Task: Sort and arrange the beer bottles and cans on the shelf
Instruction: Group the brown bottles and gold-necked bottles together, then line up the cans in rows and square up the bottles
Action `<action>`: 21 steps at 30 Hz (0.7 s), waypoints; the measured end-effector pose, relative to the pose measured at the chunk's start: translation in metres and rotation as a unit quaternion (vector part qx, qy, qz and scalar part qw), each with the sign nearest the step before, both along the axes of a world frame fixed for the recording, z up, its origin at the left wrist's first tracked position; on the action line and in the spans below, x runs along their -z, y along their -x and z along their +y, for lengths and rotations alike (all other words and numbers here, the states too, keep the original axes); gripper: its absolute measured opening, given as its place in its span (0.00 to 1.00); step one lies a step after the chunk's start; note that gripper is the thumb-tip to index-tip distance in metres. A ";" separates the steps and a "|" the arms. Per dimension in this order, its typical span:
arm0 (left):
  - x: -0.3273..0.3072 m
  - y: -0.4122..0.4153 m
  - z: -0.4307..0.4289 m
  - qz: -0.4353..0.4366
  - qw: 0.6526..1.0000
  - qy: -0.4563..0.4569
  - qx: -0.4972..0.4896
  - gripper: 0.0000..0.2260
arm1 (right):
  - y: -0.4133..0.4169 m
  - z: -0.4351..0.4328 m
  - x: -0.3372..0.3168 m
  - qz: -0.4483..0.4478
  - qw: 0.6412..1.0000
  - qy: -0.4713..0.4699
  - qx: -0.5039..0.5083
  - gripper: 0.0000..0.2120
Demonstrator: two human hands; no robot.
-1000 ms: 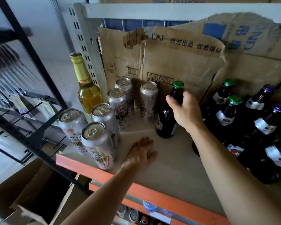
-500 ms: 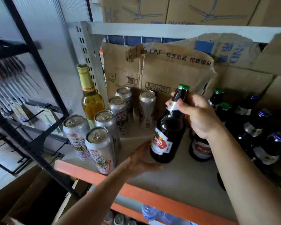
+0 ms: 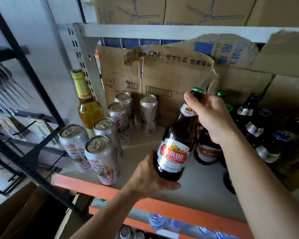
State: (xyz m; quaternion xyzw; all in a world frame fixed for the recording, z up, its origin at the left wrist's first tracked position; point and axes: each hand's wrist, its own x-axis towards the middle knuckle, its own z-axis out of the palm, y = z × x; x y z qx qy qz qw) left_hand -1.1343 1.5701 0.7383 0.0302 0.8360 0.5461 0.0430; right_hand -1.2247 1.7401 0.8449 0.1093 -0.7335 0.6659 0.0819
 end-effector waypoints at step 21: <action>0.027 0.023 0.040 -0.023 0.986 0.110 0.124 0.34 | -0.041 0.038 0.007 0.023 0.985 -0.140 0.093 0.23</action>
